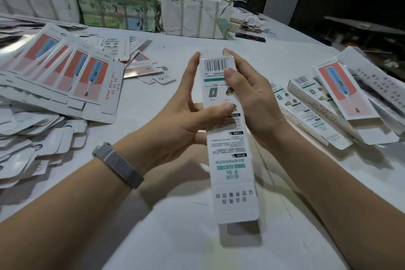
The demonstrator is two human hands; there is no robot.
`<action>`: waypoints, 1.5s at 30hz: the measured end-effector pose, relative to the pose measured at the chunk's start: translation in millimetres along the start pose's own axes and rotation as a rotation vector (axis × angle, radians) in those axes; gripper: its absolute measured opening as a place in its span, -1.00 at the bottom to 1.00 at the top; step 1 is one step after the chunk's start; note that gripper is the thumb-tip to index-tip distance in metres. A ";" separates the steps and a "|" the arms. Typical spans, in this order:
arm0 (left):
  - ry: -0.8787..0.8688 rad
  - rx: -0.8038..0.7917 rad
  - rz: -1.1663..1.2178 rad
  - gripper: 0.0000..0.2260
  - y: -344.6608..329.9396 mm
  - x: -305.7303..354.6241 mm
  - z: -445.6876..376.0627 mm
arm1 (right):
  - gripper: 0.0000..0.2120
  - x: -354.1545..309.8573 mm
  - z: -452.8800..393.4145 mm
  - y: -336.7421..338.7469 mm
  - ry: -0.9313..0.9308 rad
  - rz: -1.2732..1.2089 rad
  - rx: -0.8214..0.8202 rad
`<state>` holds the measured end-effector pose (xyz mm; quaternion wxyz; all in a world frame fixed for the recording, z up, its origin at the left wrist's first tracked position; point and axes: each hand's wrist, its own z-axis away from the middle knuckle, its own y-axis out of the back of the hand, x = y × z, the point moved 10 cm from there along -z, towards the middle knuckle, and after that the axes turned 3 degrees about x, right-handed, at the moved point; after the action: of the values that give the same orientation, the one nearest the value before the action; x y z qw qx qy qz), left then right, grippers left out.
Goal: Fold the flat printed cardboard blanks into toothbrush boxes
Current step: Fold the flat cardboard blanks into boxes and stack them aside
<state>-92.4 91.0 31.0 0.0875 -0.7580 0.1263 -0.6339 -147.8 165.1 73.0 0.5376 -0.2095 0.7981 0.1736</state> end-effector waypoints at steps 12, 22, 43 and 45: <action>-0.009 0.251 -0.136 -0.57 16.3 8.1 0.8 | -0.88 11.7 4.6 -11.4 -0.064 0.006 -0.055; 0.006 0.298 -0.122 -0.82 12.0 8.0 4.6 | -0.92 17.8 -1.6 -1.8 -0.085 -0.116 0.010; -0.074 0.204 -0.286 -0.79 8.6 10.6 3.7 | -0.86 13.2 -3.9 7.8 -0.142 -0.178 -0.025; -0.090 0.191 -0.296 -0.74 8.9 12.0 3.8 | -0.97 13.4 -4.0 7.2 -0.162 -0.215 -0.050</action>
<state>-87.4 78.8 39.0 0.0702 -0.7842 -0.0512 -0.6144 -159.2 167.3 62.3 0.6104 -0.2925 0.7204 0.1514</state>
